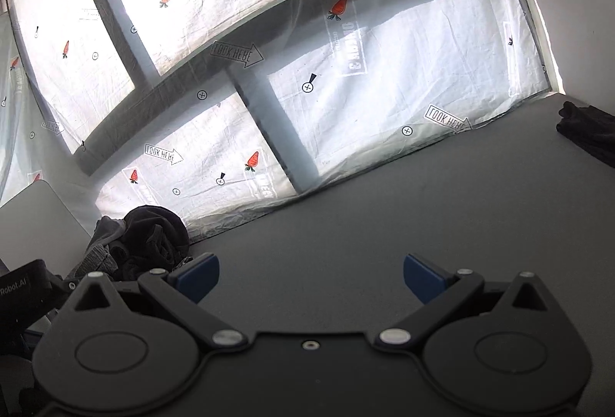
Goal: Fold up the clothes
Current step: 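Reach the left tool into the clothes pile and grasp the grey sweatpants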
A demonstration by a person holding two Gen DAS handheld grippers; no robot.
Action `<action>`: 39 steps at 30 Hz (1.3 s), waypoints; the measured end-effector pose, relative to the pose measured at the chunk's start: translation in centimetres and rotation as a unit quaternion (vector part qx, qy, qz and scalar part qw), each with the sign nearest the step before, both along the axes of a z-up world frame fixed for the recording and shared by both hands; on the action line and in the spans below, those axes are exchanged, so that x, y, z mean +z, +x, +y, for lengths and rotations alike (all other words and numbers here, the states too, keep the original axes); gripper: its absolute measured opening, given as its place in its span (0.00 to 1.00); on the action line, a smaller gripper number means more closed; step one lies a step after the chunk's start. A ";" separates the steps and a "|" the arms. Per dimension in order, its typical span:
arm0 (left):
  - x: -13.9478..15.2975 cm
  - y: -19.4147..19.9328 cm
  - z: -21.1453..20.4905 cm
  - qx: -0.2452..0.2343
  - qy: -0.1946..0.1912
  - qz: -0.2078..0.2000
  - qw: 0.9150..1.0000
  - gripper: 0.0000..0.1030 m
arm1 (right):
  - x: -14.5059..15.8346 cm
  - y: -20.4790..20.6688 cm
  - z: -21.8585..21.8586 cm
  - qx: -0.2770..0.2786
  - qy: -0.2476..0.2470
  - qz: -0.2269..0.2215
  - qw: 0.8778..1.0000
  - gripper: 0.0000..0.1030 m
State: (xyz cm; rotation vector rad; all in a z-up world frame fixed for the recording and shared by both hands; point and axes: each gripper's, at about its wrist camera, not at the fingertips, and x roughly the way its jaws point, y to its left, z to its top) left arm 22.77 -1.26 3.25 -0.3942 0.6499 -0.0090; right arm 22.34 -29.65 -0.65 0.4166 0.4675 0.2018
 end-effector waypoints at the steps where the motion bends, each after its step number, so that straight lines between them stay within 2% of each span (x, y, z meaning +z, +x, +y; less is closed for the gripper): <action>1: -0.3 0.7 0.1 0.003 -0.009 0.006 1.000 1.00 | -0.4 1.3 0.1 0.007 -0.012 0.003 1.000 1.00; 4: -1.0 2.5 0.5 0.011 -0.015 0.024 1.000 1.00 | -1.4 4.3 0.8 0.024 -0.038 0.026 0.999 1.00; 8: -1.5 5.0 2.4 -0.010 0.035 0.027 0.999 1.00 | -2.1 7.5 2.3 0.040 -0.063 0.035 0.997 1.00; 10: -1.7 6.3 4.2 -0.018 0.047 0.028 0.998 1.00 | -2.5 9.2 3.5 0.047 -0.074 0.040 0.995 1.00; 14: -1.9 9.2 9.7 -0.013 0.039 0.015 0.999 0.99 | -2.4 12.4 7.6 0.047 -0.087 0.039 0.994 1.00; 18: -1.6 12.3 16.3 0.013 0.088 -0.007 0.996 0.99 | -1.8 15.4 12.9 0.052 -0.106 0.030 0.993 1.00; 22: -1.8 15.7 23.8 0.082 0.130 -0.030 0.988 0.99 | -1.1 18.9 18.6 0.054 -0.104 0.029 0.993 1.00; 24: -2.0 17.5 27.4 0.117 0.170 -0.041 0.978 0.99 | -0.6 20.8 21.5 0.057 -0.116 0.025 0.991 1.00; 26: -2.4 19.6 30.8 0.150 0.216 -0.047 0.964 0.99 | -0.2 23.0 24.6 0.059 -0.129 0.028 0.990 1.00; 28: -2.6 21.5 34.2 0.163 0.253 -0.055 0.952 0.98 | -0.2 24.9 26.9 0.061 -0.129 0.036 0.989 1.00; 30: -3.1 23.5 36.4 0.166 0.298 -0.061 0.938 0.92 | -0.5 26.8 29.0 0.068 -0.132 0.046 0.988 1.00; 35: -5.7 29.2 40.2 0.172 0.411 -0.048 0.894 0.80 | -1.4 30.4 33.3 0.082 -0.151 0.063 0.983 1.00; 39: -8.4 33.0 41.3 0.146 0.468 -0.016 0.872 0.78 | -2.2 31.7 35.0 0.087 -0.149 0.078 0.982 1.00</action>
